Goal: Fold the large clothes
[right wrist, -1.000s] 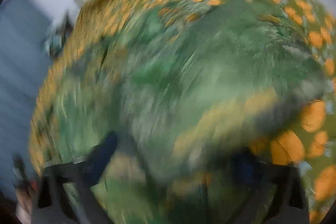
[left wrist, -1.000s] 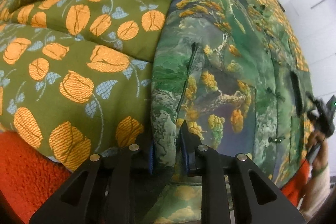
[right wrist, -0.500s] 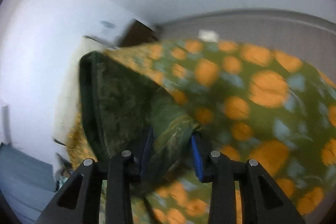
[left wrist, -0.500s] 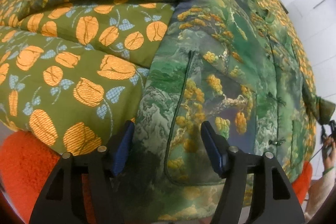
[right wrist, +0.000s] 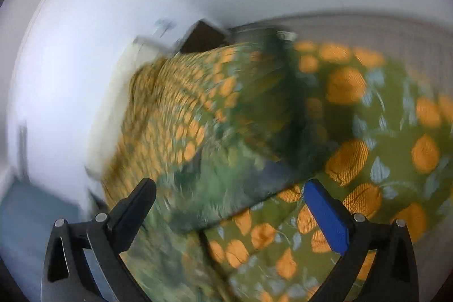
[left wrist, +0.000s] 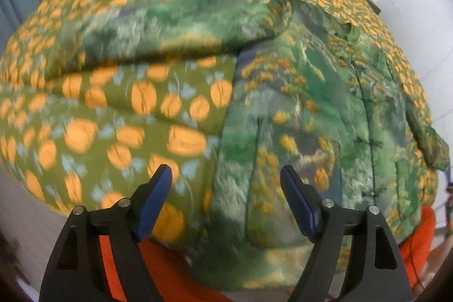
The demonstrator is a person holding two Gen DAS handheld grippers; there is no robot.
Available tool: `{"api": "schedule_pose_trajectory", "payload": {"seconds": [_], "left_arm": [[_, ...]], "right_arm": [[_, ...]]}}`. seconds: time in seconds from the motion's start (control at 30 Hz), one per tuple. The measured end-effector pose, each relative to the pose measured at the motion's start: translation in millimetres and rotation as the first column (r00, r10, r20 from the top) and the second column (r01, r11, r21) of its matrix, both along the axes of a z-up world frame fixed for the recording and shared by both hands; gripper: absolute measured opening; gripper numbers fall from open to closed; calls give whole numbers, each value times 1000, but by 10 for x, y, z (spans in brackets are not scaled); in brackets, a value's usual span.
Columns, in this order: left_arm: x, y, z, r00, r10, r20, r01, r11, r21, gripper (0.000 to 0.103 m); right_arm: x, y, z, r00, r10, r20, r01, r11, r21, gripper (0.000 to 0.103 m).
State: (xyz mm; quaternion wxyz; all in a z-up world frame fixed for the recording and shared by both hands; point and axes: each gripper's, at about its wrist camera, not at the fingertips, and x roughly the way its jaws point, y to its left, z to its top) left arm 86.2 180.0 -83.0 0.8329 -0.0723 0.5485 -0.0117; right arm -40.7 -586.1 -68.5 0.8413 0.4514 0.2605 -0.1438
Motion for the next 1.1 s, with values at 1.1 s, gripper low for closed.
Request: {"api": "schedule_pose_trajectory", "payload": {"seconds": [1.1], "left_arm": [[3325, -656, -166, 986, -161, -37, 165, 962, 220, 92]], "right_arm": [[3220, 2177, -187, 667, 587, -459, -745, 550, -378, 103]]}}
